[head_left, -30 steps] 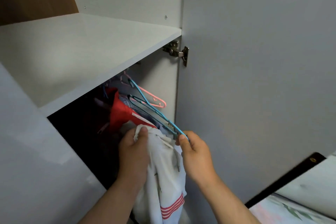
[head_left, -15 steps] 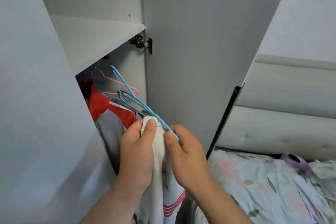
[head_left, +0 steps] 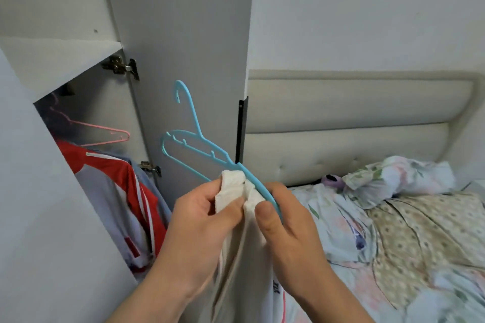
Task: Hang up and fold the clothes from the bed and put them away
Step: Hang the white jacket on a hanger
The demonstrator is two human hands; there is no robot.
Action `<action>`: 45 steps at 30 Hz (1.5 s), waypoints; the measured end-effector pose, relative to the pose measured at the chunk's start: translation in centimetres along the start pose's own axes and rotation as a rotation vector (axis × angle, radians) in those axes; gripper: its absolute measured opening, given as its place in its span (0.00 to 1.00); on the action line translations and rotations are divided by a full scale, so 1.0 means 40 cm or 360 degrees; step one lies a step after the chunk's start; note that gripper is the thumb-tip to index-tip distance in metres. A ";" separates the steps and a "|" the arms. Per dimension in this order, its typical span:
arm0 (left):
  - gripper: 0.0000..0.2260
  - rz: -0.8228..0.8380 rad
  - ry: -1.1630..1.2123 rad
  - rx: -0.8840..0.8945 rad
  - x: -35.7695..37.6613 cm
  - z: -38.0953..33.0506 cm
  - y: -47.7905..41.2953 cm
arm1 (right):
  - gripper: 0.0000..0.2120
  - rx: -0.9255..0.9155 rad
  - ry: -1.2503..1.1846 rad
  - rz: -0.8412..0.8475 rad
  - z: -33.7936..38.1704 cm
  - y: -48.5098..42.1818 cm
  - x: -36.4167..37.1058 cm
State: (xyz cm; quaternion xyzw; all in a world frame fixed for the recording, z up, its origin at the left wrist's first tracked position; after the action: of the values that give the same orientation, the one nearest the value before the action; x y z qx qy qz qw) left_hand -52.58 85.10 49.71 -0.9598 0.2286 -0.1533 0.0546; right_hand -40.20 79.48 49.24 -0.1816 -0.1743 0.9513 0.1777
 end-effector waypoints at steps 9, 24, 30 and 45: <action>0.19 0.0110 -0.0137 -0.0163 0.162 0.094 -0.082 | 0.17 0.0281 -0.0194 -0.0275 -0.075 0.043 -0.137; 0.27 0.0268 -0.0356 -0.0183 0.431 0.207 -0.241 | 0.18 0.0441 -0.0357 -0.0556 -0.184 0.017 -0.391; 0.24 0.0719 -0.0281 -0.0223 0.543 0.219 -0.243 | 0.21 0.0532 -0.0144 -0.0966 -0.154 0.082 -0.453; 0.13 0.1755 0.0026 -0.0389 0.662 0.247 -0.199 | 0.13 0.0946 0.0603 -0.2187 -0.069 0.183 -0.388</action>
State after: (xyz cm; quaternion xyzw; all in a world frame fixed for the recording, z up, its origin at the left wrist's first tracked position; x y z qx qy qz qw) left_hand -23.60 80.46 48.86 -0.6965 0.7128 -0.0819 0.0132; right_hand -27.56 67.57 48.32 -0.1370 0.0483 0.5868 0.7966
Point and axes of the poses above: each hand's wrist, its own y-axis away from the middle knuckle, its own x-axis out of the palm, z = x × y, the point moved 1 cm from there along -y, towards the middle knuckle, and after that the axes turned 1 degree about y, right-handed, at the moved point
